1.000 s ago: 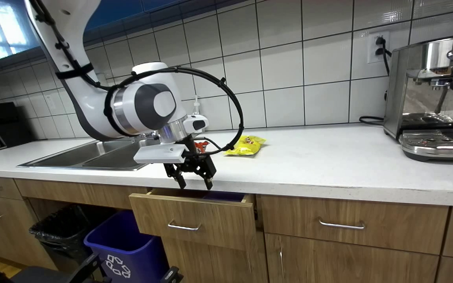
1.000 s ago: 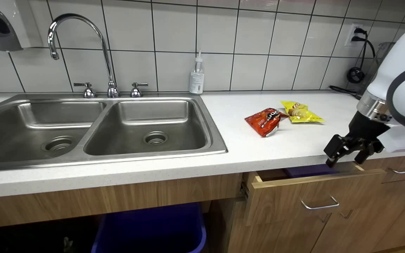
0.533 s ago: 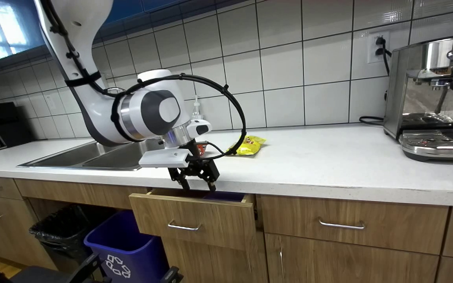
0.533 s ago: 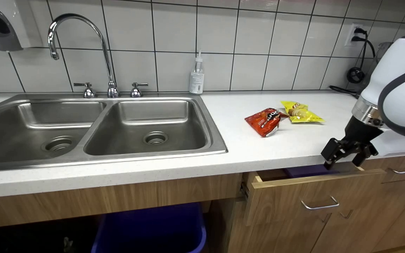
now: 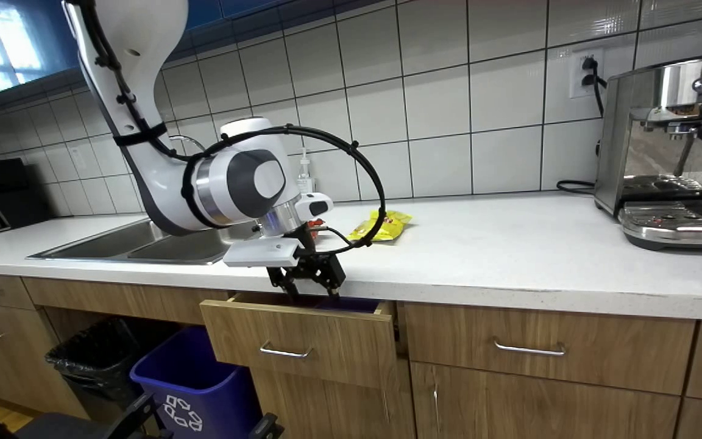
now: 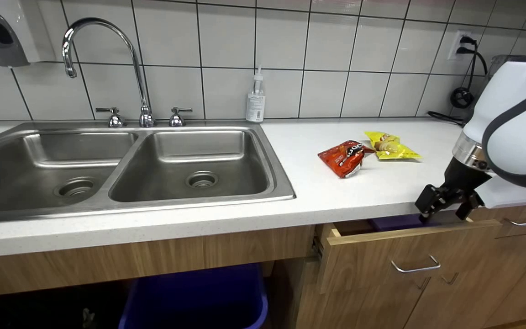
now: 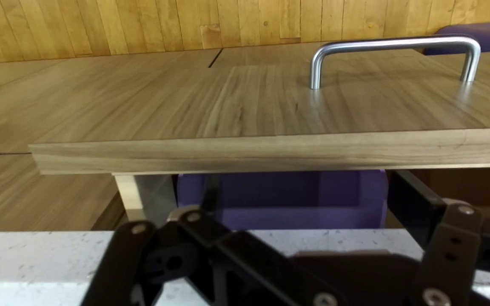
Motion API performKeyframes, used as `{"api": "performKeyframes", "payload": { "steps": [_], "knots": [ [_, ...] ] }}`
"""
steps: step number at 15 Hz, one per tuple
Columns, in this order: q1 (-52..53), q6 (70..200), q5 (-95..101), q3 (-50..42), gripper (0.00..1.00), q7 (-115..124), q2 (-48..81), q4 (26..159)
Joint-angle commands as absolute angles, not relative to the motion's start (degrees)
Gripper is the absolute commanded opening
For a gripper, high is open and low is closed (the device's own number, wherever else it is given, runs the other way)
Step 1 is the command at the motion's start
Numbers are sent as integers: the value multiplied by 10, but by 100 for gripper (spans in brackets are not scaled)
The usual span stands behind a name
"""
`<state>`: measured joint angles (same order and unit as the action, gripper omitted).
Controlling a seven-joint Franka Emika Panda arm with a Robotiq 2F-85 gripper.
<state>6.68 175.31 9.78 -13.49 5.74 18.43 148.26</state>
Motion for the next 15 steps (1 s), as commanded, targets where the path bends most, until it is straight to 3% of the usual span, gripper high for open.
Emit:
{"api": "performKeyframes", "payload": {
  "steps": [1, 15],
  "knots": [
    [80, 1761, 90, -144, 100, 68, 203, 1467],
    [87, 1763, 88, -152, 100, 62, 211, 1477]
  ]
}}
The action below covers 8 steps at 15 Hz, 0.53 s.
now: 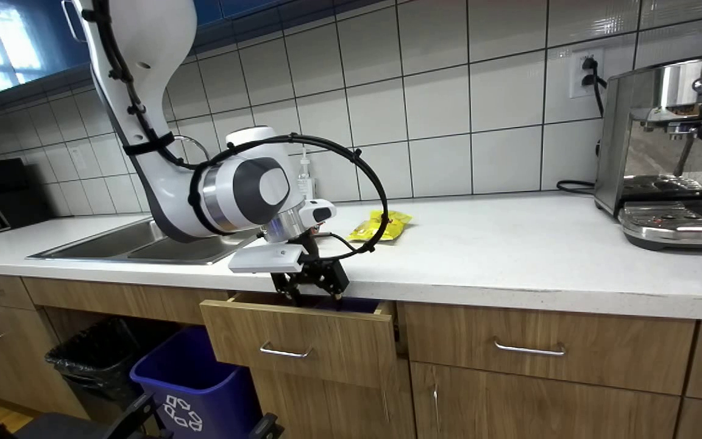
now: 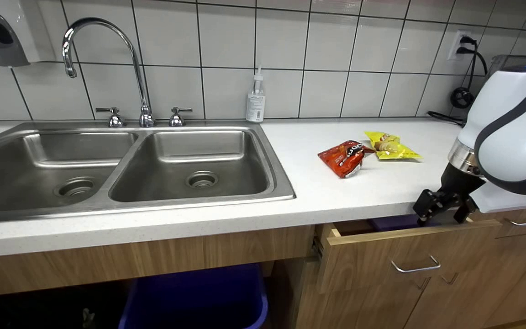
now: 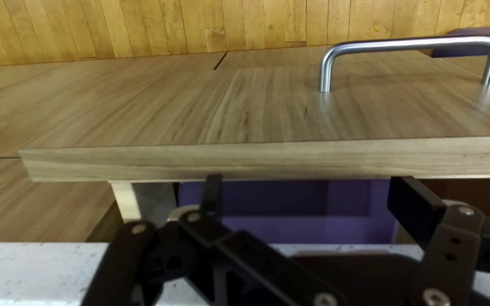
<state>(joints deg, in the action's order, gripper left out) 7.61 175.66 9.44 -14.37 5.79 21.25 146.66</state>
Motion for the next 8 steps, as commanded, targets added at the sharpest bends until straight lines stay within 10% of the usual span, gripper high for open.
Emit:
{"api": "performKeyframes", "payload": {
  "steps": [1, 8],
  "knots": [
    [86, 1762, 88, -151, 100, 61, 209, 1480],
    [83, 1760, 87, -149, 100, 59, 205, 1487]
  ]
}}
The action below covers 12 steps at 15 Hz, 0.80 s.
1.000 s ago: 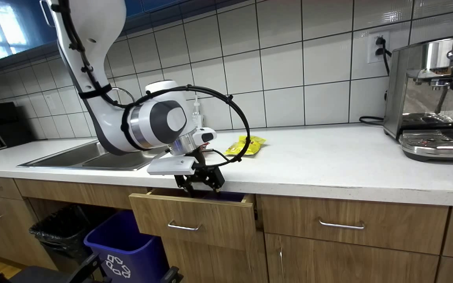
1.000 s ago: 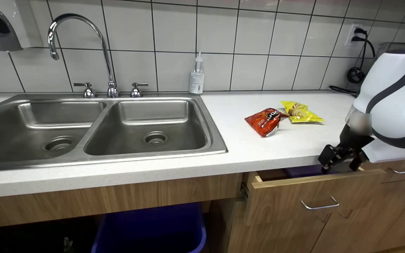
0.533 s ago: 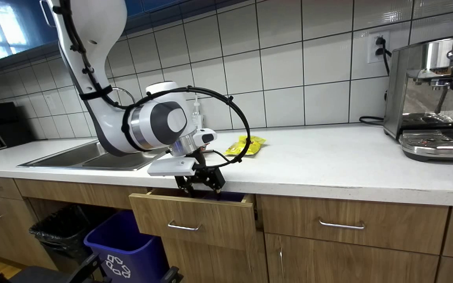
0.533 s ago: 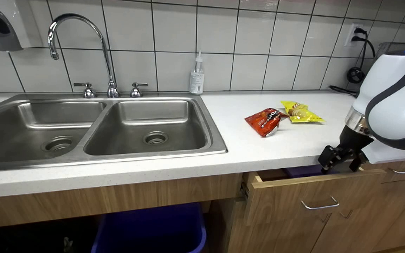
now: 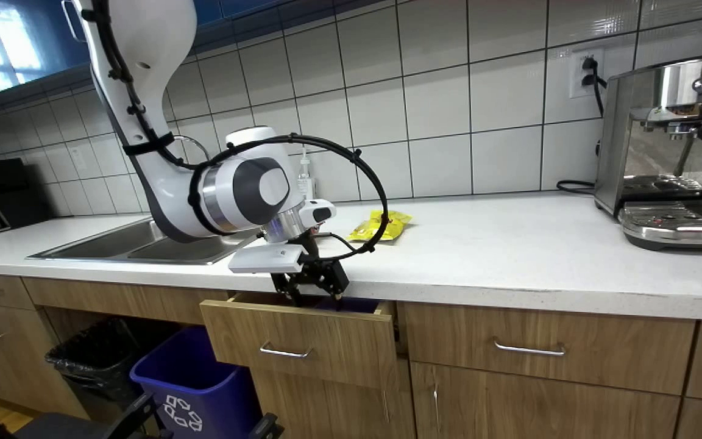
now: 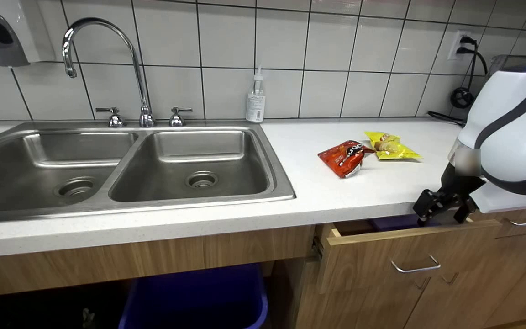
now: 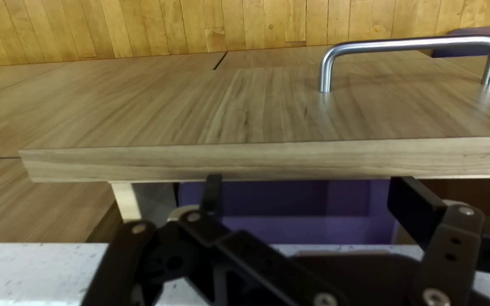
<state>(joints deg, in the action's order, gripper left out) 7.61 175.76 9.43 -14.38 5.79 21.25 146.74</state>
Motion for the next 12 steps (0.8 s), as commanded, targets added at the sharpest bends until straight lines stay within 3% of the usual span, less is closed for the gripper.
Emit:
{"api": "performKeyframes", "payload": {
  "steps": [1, 12],
  "knots": [
    [83, 1759, 87, -149, 100, 59, 203, 1489],
    [92, 1763, 95, -159, 100, 57, 185, 1524]
  ]
}}
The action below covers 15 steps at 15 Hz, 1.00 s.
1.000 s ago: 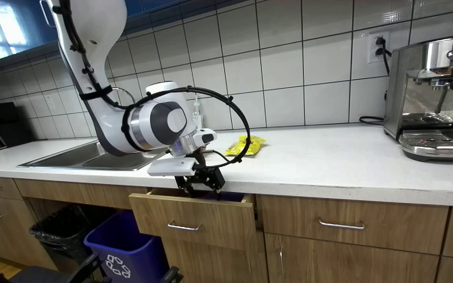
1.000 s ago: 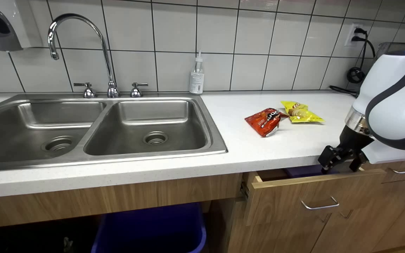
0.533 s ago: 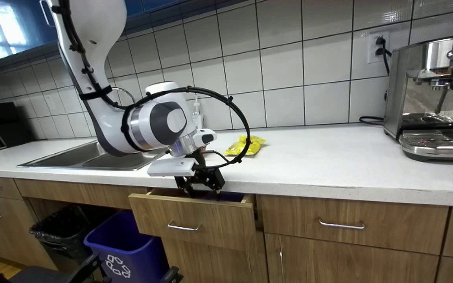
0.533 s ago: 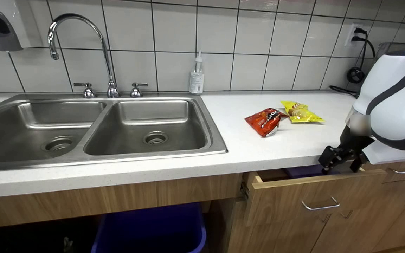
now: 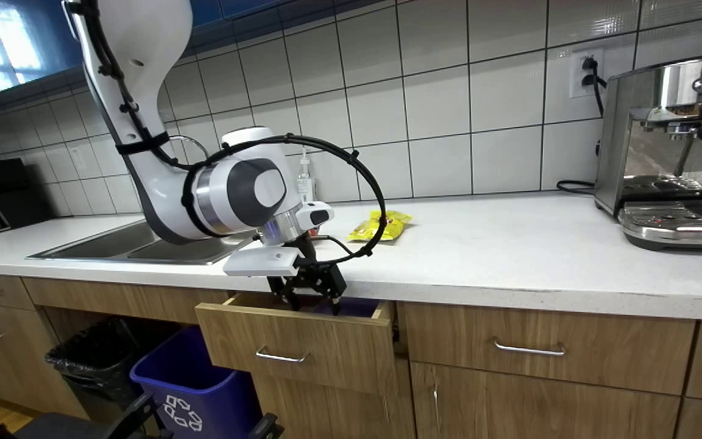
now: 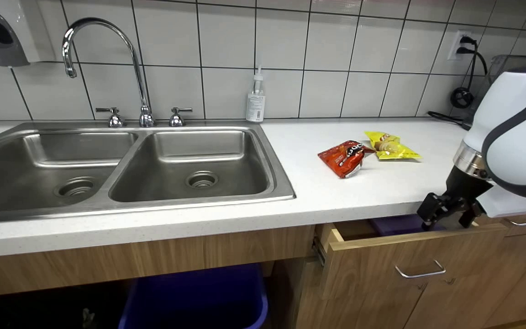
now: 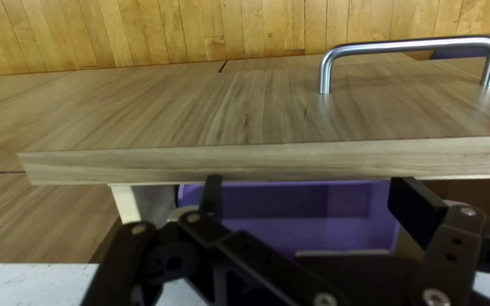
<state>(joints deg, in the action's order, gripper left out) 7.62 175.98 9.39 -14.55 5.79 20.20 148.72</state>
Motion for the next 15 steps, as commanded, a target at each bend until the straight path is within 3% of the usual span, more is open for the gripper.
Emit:
{"api": "performKeyframes", "payload": {
  "steps": [1, 15],
  "knots": [
    [93, 1764, 95, -162, 100, 57, 183, 1528],
    [169, 1811, 85, -233, 100, 53, 168, 1590]
  ]
}}
